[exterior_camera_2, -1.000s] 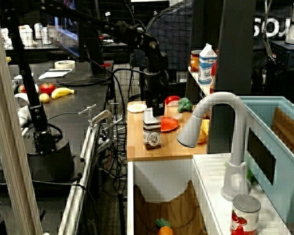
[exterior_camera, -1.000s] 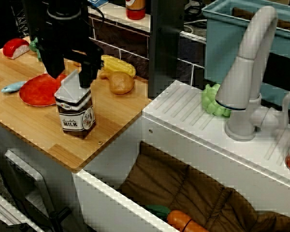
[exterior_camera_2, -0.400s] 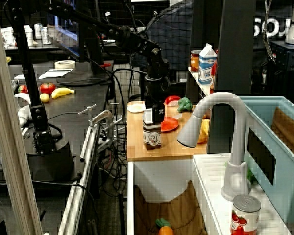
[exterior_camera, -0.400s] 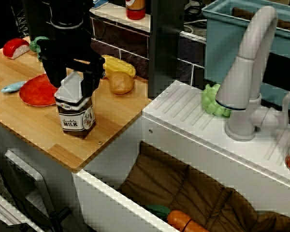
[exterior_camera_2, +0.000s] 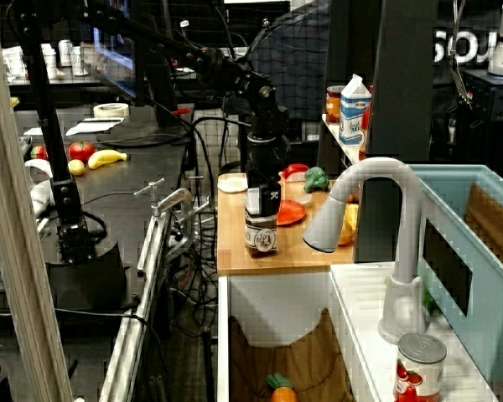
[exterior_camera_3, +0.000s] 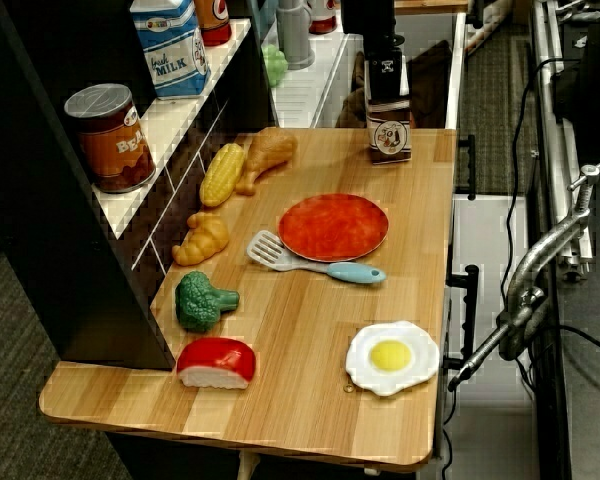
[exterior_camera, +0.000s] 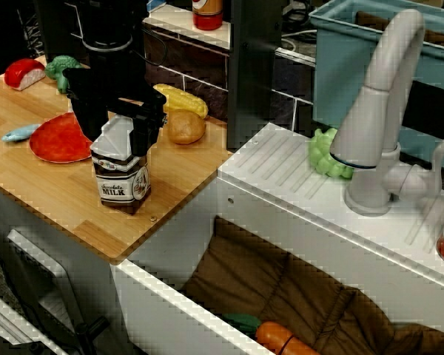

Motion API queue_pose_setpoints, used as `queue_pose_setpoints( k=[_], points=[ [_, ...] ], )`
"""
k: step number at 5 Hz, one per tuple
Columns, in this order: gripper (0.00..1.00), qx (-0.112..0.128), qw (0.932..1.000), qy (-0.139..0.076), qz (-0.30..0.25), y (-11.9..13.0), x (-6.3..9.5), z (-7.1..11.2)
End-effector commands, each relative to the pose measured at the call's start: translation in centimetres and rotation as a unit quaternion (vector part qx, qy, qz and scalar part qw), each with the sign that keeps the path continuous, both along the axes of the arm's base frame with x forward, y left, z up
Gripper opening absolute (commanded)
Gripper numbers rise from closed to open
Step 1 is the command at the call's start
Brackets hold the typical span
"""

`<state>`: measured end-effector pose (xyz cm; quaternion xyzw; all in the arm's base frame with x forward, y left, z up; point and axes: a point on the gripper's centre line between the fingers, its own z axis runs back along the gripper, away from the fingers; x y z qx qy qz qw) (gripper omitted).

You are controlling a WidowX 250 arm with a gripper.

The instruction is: Lift milk box

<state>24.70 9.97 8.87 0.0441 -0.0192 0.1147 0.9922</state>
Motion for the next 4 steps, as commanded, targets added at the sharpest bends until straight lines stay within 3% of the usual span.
queue_pose_setpoints(
  k=[1,2,3,4],
  points=[
    [1.0,0.009,0.9999,-0.009,0.001,0.02,-0.27,0.37],
    [1.0,0.008,1.0,-0.006,0.001,0.0,-0.58,0.04],
    [0.84,0.013,0.9999,-0.004,-0.001,-0.12,-0.49,0.08],
    [0.0,0.018,0.9998,-0.009,-0.003,-0.22,-0.48,0.31]
  ],
)
